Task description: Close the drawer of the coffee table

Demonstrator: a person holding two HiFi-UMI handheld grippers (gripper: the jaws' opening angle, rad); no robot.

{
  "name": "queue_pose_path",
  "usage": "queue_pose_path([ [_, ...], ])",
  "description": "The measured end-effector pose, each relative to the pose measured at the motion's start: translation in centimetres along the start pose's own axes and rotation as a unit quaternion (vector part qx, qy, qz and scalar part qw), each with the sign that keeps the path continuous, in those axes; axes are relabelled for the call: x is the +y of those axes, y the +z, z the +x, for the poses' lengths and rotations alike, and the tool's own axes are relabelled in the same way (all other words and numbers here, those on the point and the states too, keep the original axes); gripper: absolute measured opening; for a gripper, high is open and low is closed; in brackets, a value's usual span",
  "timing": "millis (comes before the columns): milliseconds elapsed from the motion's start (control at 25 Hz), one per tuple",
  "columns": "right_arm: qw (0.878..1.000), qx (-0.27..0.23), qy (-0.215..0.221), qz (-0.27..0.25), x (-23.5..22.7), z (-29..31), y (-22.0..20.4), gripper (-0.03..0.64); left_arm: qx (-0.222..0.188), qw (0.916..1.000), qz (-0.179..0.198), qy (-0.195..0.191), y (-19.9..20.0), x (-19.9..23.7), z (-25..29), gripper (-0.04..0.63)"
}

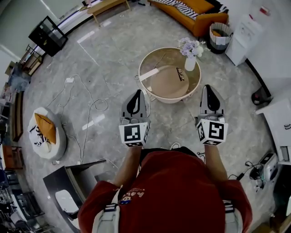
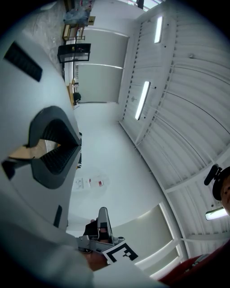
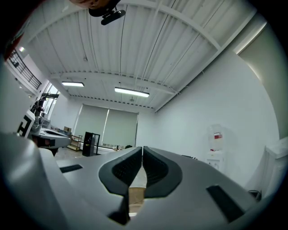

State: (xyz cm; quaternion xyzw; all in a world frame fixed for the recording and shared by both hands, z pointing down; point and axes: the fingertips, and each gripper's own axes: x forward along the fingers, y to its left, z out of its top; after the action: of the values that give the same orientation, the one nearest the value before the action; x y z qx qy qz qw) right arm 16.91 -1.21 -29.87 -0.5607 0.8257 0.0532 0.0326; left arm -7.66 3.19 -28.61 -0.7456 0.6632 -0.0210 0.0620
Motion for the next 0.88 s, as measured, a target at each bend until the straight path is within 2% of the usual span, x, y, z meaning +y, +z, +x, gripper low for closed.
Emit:
queue_pose_path([
  [200,1.0,0.005,0.005,-0.01,0.4,-1.0,0.3,0.024,-0.012,0.9998,0.003,-0.014,1.1,-1.1,-0.2,0.012],
  [360,1.0,0.007,0.002,-0.015,0.4,-1.6,0.4,0.023,-0.011,0.9996,-0.004,-0.027,0.3,-2.4,-0.1,0.012],
  [600,1.0,0.018,-0.005,-0.007,-0.3,-1.9,-0.3,0.023,-0.014,0.9984,0.01,-0.055,-0.1,-4.3,0.3,0.012],
  [880,1.0,0.018,0.002,-0.008,-0.4,-1.0,-0.6,0.023,-0.009,0.998,0.021,-0.058,-0.3,-4.7,0.9,0.012],
])
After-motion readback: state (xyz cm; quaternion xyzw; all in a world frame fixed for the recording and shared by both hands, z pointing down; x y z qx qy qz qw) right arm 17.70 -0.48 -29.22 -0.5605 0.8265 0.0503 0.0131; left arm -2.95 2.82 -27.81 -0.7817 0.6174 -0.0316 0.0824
